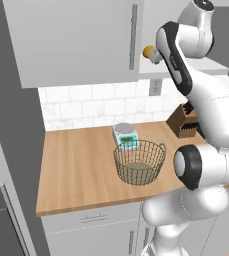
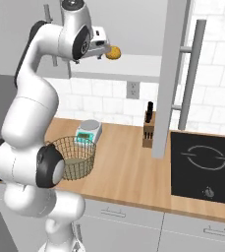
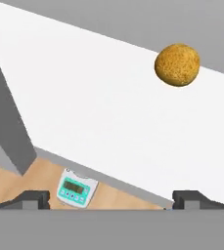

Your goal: Open the cabinet, pick up the bread from the cabinet and place it in the basket. Then move the basket to the dining counter.

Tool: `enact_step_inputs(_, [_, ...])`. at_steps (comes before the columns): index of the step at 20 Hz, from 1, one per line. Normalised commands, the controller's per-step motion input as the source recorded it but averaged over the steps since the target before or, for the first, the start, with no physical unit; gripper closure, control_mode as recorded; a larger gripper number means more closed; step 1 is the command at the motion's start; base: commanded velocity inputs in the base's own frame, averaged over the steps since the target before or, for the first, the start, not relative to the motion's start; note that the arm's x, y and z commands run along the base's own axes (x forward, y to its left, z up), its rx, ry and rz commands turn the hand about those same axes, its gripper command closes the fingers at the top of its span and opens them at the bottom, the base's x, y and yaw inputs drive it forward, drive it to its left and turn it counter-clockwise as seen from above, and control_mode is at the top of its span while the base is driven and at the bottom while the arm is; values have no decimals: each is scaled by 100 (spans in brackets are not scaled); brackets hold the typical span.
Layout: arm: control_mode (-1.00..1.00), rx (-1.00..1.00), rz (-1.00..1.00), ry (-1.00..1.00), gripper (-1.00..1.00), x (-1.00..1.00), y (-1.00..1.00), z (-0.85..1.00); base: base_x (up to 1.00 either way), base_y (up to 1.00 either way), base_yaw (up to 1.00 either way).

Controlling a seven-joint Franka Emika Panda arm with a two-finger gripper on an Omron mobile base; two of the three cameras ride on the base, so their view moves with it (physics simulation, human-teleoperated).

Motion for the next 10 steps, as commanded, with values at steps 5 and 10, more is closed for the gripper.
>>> enact_step_inputs(5, [-100, 15, -12, 6, -100, 63, -32, 0, 0, 0, 0])
enact_step_inputs(10, [-100, 15, -8, 0, -100, 51, -36, 0, 0, 0, 0])
